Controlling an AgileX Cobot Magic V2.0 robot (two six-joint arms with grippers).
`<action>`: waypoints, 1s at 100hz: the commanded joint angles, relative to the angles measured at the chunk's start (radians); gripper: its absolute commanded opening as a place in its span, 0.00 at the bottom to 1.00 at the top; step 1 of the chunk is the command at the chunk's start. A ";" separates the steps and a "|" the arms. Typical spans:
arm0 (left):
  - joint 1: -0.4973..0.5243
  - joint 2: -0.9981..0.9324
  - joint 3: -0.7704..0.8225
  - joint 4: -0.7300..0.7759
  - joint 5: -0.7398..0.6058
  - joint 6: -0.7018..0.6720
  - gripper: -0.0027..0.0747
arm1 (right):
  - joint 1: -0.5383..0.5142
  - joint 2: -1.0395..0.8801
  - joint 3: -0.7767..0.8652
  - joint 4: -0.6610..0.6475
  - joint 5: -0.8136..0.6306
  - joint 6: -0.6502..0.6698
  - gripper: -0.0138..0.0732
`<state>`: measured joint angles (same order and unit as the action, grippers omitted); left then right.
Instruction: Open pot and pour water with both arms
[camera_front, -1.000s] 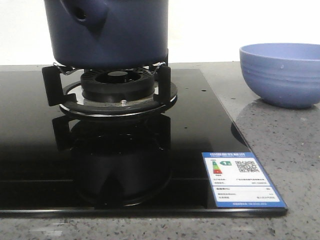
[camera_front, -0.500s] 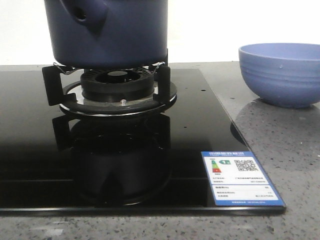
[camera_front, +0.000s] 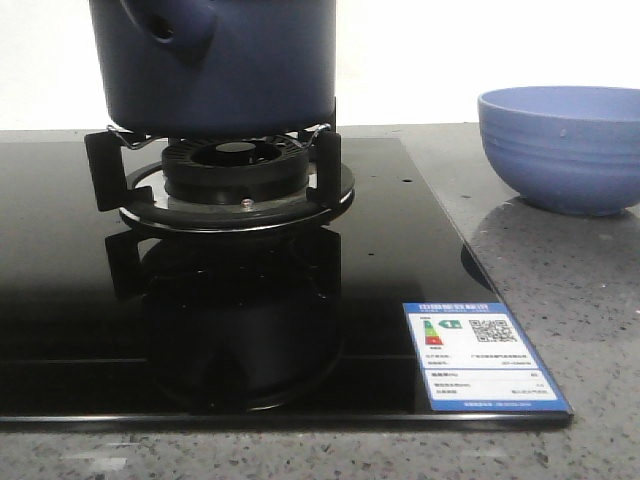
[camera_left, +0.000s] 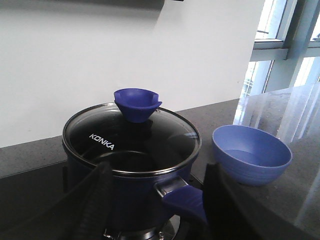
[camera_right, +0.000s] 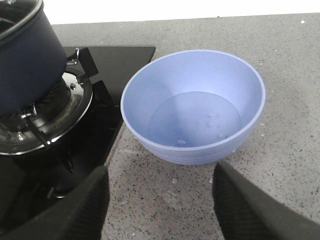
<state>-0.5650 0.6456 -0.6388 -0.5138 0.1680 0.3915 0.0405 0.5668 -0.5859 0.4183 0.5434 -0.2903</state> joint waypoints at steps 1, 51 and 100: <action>-0.031 0.067 -0.036 -0.016 -0.126 0.002 0.54 | 0.004 0.011 -0.035 0.040 -0.062 -0.012 0.64; -0.058 0.492 -0.288 0.052 -0.263 0.003 0.70 | 0.004 0.011 -0.035 0.046 -0.051 -0.012 0.64; -0.050 0.668 -0.437 0.056 -0.263 0.003 0.70 | 0.004 0.011 -0.033 0.046 -0.029 -0.012 0.64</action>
<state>-0.6151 1.3240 -1.0385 -0.4608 -0.0308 0.3955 0.0405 0.5668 -0.5859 0.4470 0.5691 -0.2926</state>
